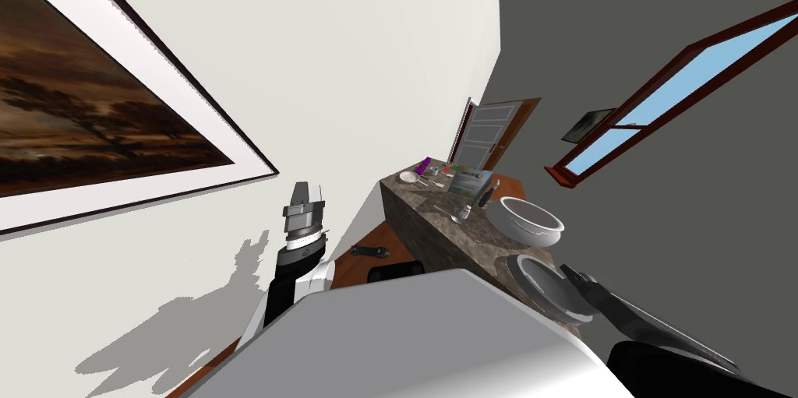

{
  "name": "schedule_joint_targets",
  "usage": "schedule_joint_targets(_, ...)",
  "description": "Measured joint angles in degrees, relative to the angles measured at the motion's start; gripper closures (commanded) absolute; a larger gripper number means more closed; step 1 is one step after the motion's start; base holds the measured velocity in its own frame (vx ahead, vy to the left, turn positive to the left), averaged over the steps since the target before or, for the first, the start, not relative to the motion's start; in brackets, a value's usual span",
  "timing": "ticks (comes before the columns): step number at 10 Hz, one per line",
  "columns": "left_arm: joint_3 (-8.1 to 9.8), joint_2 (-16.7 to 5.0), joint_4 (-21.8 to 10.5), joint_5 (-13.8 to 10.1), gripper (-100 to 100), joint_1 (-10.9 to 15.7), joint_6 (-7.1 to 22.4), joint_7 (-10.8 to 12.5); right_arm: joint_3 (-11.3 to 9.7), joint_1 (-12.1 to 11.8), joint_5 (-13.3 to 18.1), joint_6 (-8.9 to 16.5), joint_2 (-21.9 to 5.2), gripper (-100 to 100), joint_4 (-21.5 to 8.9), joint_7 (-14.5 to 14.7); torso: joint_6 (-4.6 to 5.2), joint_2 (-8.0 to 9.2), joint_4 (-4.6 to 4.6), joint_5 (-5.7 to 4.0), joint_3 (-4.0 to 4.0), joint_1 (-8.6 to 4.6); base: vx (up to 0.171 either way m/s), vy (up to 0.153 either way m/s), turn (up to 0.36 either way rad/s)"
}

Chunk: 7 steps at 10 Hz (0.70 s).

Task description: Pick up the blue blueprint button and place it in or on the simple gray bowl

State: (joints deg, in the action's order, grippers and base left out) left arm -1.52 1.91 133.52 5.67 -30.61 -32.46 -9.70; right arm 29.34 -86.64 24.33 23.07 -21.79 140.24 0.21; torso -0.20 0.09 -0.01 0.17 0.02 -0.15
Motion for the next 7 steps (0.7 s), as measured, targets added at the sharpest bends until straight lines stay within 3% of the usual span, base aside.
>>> schedule_joint_targets(7,0.0,0.0,0.0,0.0,0,0.0,0.0,0.0,4.22,-9.26,-1.81,1.75,-1.6,-100,8.09,-5.14,0.0,-0.01,0.0,0.01,0.0,0.06,0.0,0.0,0.0)
